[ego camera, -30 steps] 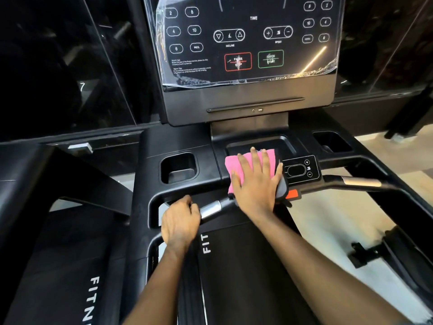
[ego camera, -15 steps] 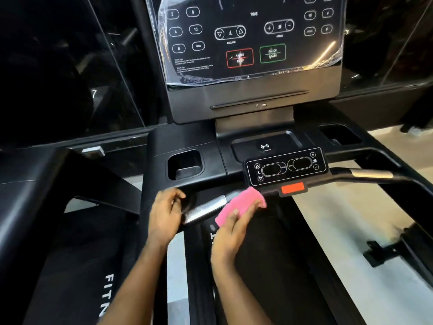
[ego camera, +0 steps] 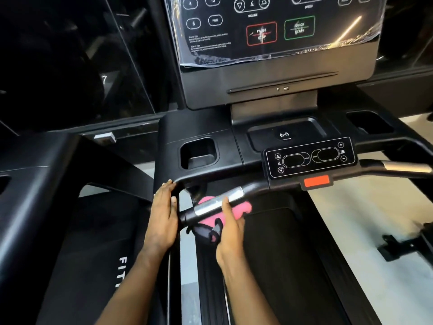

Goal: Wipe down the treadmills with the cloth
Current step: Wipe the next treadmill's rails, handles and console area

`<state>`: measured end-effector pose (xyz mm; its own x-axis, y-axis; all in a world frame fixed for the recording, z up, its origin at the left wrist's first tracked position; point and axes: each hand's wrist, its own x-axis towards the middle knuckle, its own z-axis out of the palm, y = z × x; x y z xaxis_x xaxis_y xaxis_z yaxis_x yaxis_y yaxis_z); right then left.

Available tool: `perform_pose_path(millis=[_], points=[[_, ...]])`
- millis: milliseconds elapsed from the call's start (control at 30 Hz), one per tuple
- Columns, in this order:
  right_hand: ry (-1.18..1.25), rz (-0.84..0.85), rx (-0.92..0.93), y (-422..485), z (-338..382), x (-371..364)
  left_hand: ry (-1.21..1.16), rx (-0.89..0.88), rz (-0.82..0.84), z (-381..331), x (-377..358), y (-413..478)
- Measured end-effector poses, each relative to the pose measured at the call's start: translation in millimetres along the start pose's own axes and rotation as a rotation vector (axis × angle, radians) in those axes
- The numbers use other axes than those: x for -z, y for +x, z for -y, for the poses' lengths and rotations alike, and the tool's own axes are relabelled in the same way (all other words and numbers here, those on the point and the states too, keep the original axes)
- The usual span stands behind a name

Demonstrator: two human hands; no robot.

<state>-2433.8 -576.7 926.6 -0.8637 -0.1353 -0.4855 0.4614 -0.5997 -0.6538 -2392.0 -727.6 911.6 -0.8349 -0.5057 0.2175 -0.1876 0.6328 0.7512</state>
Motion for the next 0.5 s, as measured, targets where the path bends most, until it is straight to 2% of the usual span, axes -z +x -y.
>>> perform_pose_path(millis=[100,167,233,300,367,433,500], points=[[0.024,-0.052,0.011,4.9,1.0,-2.3,0.005,-0.007,-0.004,-0.1,-1.1,-0.2],[-0.083,-0.064,-0.063,-2.9,-6.3,-10.9,-0.024,0.022,-0.026,-1.3,-0.5,-2.4],[-0.294,-0.072,-0.052,-19.2,-11.5,0.6,-0.057,0.07,-0.071,-3.4,-0.4,-4.3],[-0.539,-0.142,0.15,-39.1,-1.2,18.7,-0.047,0.118,-0.122,-5.1,0.1,-5.2],[-0.779,-0.207,0.545,-51.4,20.9,27.6,-0.013,0.137,-0.16,-5.4,1.2,-7.5],[-1.127,-0.196,0.878,-33.5,45.8,21.9,0.007,0.131,-0.18,-6.6,1.7,-8.7],[-1.591,-0.045,0.888,-3.2,55.2,10.6,0.016,0.112,-0.193,-5.6,2.8,-9.8]])
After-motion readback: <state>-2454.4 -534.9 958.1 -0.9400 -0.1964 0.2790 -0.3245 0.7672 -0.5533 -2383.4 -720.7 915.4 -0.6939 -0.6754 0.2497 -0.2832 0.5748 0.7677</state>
